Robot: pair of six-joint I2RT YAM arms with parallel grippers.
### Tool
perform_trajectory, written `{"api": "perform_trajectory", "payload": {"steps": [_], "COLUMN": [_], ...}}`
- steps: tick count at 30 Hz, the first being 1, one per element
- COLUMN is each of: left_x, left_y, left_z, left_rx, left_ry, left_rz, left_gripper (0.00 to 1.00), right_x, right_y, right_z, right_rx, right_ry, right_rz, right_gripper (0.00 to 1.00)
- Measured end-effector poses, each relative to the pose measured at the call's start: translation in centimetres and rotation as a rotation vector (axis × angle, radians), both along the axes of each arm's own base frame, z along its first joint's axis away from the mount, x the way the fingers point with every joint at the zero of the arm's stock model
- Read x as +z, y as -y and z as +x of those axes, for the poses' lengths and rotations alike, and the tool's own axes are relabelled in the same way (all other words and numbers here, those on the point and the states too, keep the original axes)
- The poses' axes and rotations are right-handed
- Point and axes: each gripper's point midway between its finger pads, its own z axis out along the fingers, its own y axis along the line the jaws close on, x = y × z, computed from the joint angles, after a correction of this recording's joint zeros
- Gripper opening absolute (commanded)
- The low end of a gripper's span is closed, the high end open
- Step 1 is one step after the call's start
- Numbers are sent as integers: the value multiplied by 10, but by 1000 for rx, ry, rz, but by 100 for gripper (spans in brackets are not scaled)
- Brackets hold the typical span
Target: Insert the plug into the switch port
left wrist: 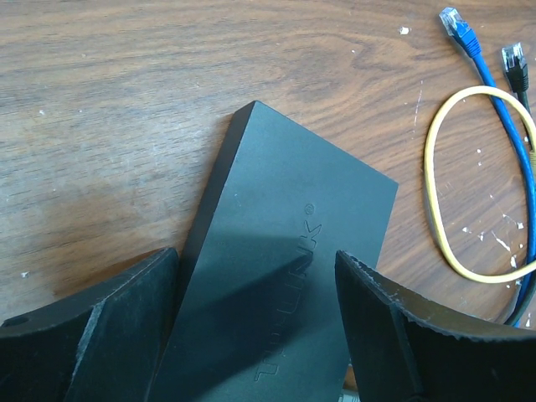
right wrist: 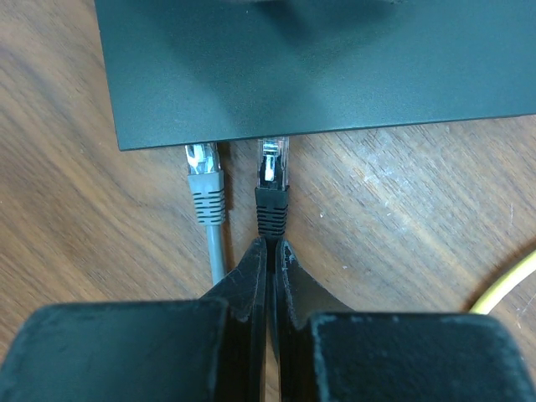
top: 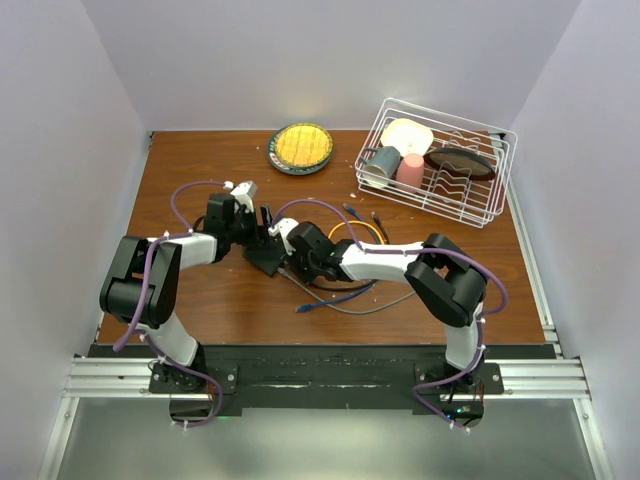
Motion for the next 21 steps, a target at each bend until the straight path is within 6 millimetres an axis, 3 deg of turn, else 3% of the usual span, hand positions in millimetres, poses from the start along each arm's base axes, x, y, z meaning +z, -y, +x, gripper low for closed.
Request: {"api": "perform_trajectory", "payload": {"steps": [21], "left_x": [-4], "left_y": [-6], "left_z": [-2], "left_rx": [9], "left_ry": [27], "left_rz": [-14], "left_gripper": [62], "right_x": [1], "right_y": [-9], "right_z": [1], "right_rx": [11], "right_ry": [-23], "right_rz": [0], "right_gripper": [0]}}
